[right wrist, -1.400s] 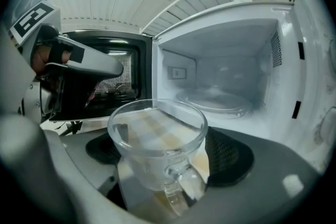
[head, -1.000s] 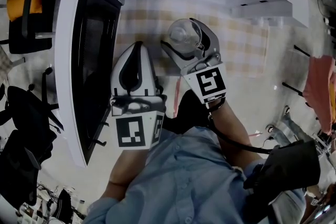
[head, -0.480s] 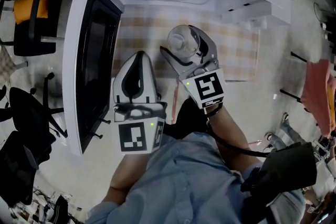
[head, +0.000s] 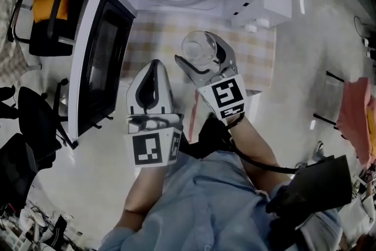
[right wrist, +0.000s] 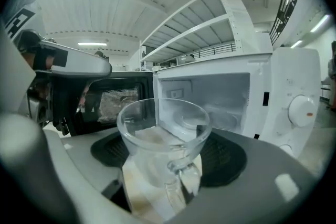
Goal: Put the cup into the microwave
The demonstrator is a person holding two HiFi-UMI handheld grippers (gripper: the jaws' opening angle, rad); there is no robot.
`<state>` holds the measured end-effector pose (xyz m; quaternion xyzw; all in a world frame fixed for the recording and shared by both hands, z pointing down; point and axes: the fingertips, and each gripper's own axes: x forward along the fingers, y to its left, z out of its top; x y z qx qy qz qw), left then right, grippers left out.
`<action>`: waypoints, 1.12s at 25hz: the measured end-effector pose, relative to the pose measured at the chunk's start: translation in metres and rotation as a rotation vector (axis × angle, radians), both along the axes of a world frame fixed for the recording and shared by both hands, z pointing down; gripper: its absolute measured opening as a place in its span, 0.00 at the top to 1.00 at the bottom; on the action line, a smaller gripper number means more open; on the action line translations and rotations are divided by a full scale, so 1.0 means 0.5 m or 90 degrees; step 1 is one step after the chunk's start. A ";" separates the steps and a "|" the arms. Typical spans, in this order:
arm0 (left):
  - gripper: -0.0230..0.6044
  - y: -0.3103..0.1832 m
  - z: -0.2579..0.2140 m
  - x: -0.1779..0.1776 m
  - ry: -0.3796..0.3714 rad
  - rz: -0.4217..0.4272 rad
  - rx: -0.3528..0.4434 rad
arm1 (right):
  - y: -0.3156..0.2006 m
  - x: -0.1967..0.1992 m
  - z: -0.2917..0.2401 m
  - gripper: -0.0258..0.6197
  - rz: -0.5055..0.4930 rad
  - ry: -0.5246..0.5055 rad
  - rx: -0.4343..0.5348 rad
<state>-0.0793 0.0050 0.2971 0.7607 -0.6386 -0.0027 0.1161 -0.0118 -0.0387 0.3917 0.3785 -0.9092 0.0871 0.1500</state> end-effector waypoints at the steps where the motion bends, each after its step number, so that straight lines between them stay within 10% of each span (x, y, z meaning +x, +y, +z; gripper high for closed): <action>1: 0.95 0.006 -0.007 0.008 -0.004 -0.010 0.002 | 0.004 0.008 -0.002 0.38 -0.009 -0.001 -0.001; 11: 0.95 -0.045 0.030 0.002 -0.018 -0.019 0.050 | -0.030 0.045 0.060 0.38 0.007 0.008 -0.009; 28: 0.95 -0.164 0.089 -0.030 -0.001 0.062 -0.014 | -0.167 -0.046 0.029 0.38 0.047 0.018 -0.005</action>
